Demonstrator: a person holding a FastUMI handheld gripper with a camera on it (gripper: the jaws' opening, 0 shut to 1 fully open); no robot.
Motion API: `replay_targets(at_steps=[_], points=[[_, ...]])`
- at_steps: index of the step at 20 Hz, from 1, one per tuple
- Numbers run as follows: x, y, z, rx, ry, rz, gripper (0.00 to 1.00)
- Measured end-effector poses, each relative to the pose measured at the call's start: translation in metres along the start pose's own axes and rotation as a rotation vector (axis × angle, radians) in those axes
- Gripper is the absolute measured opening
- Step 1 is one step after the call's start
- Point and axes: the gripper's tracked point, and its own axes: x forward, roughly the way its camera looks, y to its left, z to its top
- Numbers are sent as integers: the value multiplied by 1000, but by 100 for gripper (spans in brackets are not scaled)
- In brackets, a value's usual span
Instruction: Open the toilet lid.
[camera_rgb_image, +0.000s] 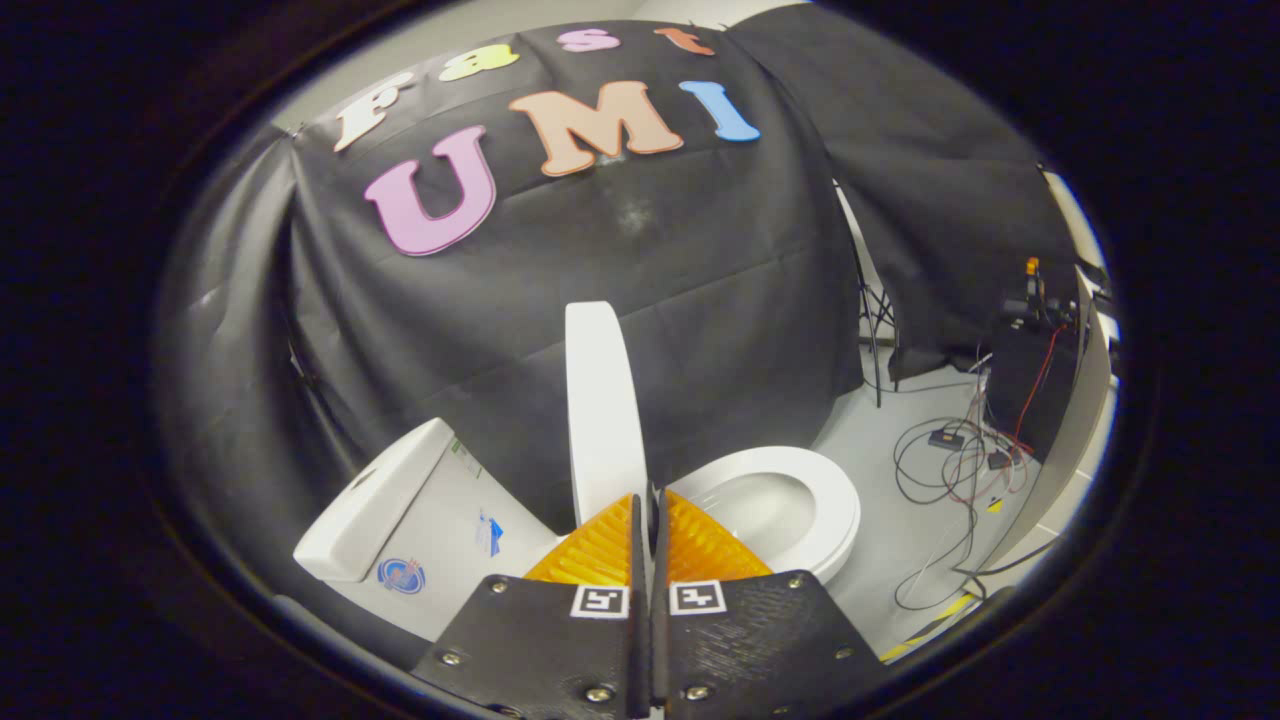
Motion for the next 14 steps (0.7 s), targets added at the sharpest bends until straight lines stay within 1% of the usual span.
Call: replay_targets(at_steps=[3,6,11,14], points=[[-6,13,1,-18,-12,23,1],[-5,22,2,-39,-12,28,1],[-6,44,-5,-94,-3,61,1],[-6,56,-7,-106,-5,81,1]])
